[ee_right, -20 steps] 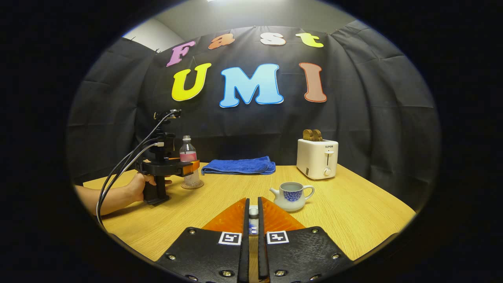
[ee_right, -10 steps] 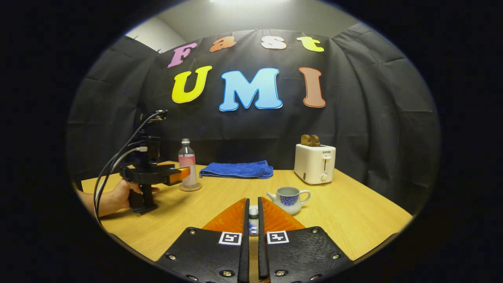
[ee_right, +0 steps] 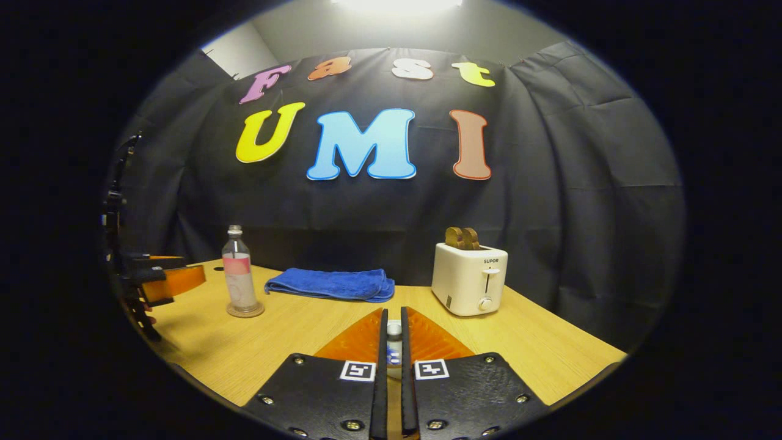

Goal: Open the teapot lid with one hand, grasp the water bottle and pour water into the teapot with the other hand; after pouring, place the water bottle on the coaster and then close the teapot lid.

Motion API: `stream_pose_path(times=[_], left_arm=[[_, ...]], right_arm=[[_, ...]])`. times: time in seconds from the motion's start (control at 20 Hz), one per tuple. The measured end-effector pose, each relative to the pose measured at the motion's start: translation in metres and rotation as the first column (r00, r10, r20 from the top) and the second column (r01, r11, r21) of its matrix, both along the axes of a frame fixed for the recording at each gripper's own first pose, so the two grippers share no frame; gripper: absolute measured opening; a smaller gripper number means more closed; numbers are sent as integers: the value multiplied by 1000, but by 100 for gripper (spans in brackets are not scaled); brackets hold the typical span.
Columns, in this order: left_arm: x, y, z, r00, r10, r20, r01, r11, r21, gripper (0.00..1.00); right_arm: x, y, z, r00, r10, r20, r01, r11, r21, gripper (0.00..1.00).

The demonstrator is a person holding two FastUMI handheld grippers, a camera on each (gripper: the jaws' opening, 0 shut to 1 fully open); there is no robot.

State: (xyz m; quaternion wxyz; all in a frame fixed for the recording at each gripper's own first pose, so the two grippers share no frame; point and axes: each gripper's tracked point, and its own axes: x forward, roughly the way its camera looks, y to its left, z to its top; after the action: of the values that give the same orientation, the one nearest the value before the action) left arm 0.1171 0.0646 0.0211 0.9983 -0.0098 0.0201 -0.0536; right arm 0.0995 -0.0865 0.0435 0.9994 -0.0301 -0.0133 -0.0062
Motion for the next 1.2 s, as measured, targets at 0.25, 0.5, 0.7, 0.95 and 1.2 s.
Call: stream_pose_path(times=[0.25, 0.5, 0.7, 0.95, 1.2], left_arm=[[-20, -11, -2, 1000, -10, 4, 10, 1000, 3, 99], [-19, -15, -3, 1000, -19, 12, 19, 1000, 21, 99], [-18, -8, -4, 1000, -12, 14, 12, 1000, 8, 99], [-20, -8, -4, 1000, -13, 14, 13, 1000, -2, 99], [-28, -12, 2, 1000, -9, 23, 9, 1000, -4, 99]], right_arm=[[45, -15, -17, 998, -34, -54, 35, 999, 26, 9], [56, -15, -25, 996, -41, -80, 42, 999, 14, 9], [60, -19, -36, 993, -49, -106, 53, 998, 31, 9], [58, -20, -27, 993, -67, -92, 67, 998, 3, 13], [12, -25, 25, 994, -104, 22, 103, 994, 32, 32]])
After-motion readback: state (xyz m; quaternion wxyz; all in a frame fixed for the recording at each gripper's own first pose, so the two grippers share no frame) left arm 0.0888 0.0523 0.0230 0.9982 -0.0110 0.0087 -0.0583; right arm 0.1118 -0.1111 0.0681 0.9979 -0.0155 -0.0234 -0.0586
